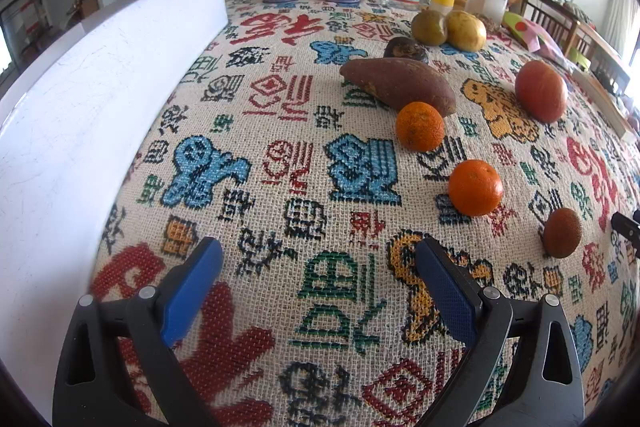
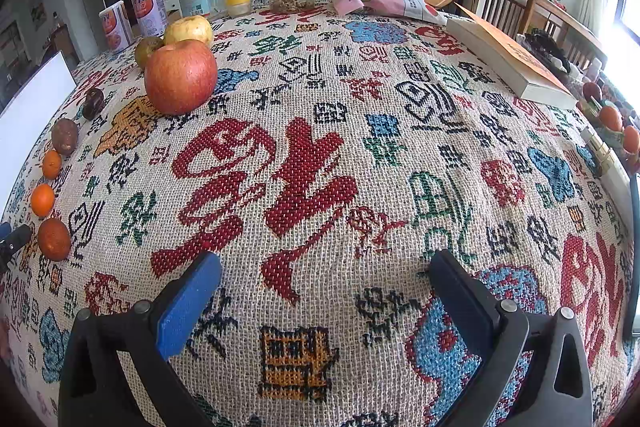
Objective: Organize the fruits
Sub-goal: 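Bring the left tool back over the table toward a mandarin orange, then close the left tool around the mandarin orange and lift it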
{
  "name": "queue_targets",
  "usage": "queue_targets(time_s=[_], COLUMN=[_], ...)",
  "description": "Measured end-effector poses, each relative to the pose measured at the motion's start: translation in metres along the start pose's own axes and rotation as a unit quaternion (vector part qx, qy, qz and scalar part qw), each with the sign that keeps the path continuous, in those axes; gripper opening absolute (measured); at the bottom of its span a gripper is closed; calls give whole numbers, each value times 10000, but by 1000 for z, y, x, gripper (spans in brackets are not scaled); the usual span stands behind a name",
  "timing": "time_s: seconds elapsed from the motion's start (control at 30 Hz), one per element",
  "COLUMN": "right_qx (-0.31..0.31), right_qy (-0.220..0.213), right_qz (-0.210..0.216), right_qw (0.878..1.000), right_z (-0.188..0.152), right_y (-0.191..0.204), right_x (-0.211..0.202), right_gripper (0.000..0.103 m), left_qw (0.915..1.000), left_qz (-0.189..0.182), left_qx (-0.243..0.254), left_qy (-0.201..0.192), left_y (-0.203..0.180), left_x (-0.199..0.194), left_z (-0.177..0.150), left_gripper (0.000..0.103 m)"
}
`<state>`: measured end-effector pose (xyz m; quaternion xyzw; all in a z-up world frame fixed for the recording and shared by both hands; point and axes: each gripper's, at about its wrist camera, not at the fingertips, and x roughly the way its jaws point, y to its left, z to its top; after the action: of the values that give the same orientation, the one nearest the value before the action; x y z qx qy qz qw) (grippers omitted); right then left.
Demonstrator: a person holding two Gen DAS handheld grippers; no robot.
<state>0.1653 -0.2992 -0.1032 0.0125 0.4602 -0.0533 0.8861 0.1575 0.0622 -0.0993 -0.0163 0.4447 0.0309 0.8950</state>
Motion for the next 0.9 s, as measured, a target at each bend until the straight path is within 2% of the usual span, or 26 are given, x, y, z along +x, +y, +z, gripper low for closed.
queue_targets(time_s=[0.23, 0.33, 0.43, 0.5, 0.6, 0.67, 0.8, 0.83, 0.87, 0.9], right_qx=[1, 3, 3, 3, 3, 4, 5, 6, 6, 6], right_qy=[1, 0, 0, 0, 0, 0, 1, 1, 0, 1], right_qz=[1, 3, 1, 1, 2, 3, 3, 4, 4, 4], right_qw=[10000, 10000, 10000, 10000, 10000, 10000, 10000, 10000, 10000, 10000], right_z=[0, 0, 0, 0, 0, 0, 0, 0, 0, 0], right_y=[0, 0, 0, 0, 0, 0, 0, 0, 1, 1], right_x=[0, 0, 0, 0, 0, 0, 0, 0, 0, 0], right_gripper=[103, 103, 103, 103, 103, 103, 103, 103, 103, 103], left_qw=[10000, 9991, 9947, 9933, 9929, 9930, 9933, 9935, 9940, 9935], left_qz=[-81, -376, -1001, -1061, -1068, -1061, -1030, -1008, -948, -1007], left_qx=[15, 174, 179, 308, 422, 485, 521, 524, 546, 516], left_qy=[-10, 14, -159, -344, -323, -203, 78, 55, -38, -86], left_y=[0, -6, -22, -36, -54, -63, -73, -73, -73, -71], left_x=[-1, -7, -21, -29, -23, -12, 8, 9, 7, 5], left_z=[-1, -4, 2, 12, 27, 33, 30, 28, 27, 26], left_gripper=[98, 97, 96, 96, 95, 73, 56, 37, 32, 32])
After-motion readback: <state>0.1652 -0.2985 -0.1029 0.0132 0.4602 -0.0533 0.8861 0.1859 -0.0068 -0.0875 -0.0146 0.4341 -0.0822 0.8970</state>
